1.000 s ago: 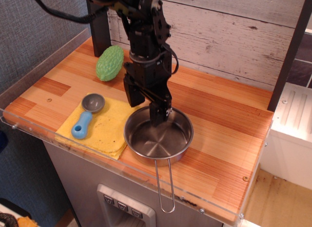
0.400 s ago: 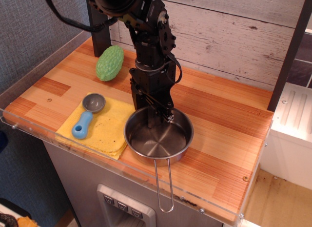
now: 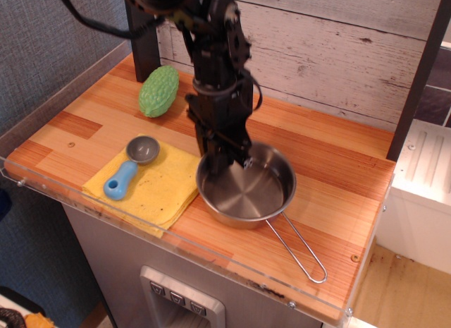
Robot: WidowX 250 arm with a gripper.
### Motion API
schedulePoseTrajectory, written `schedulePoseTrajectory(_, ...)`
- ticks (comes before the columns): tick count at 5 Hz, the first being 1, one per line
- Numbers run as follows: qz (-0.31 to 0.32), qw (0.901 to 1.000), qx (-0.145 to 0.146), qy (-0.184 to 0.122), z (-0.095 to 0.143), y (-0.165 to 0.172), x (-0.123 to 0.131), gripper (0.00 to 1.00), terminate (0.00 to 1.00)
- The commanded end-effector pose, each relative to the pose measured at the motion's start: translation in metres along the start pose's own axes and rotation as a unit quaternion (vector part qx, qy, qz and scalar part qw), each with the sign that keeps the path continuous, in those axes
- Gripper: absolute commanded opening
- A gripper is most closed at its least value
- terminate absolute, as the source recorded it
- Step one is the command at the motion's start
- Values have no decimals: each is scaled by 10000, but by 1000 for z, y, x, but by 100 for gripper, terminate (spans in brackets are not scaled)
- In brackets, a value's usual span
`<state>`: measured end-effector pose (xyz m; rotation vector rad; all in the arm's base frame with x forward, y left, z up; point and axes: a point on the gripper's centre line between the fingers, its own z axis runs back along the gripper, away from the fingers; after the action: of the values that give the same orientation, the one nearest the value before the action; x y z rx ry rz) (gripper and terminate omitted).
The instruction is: Move pot closer to cucumber. pot is very close to cucumber
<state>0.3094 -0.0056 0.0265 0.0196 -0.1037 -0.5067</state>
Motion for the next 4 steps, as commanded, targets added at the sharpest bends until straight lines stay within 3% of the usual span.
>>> schedulePoseTrajectory(1,261,9982,-84,-536,54,1,-6,0,0)
schedulePoseTrajectory(2,510,9960,-294,-674,65,5,5,0,0)
schedulePoseTrajectory(4,1575,9848,-223,-693,46,65,40,0,0)
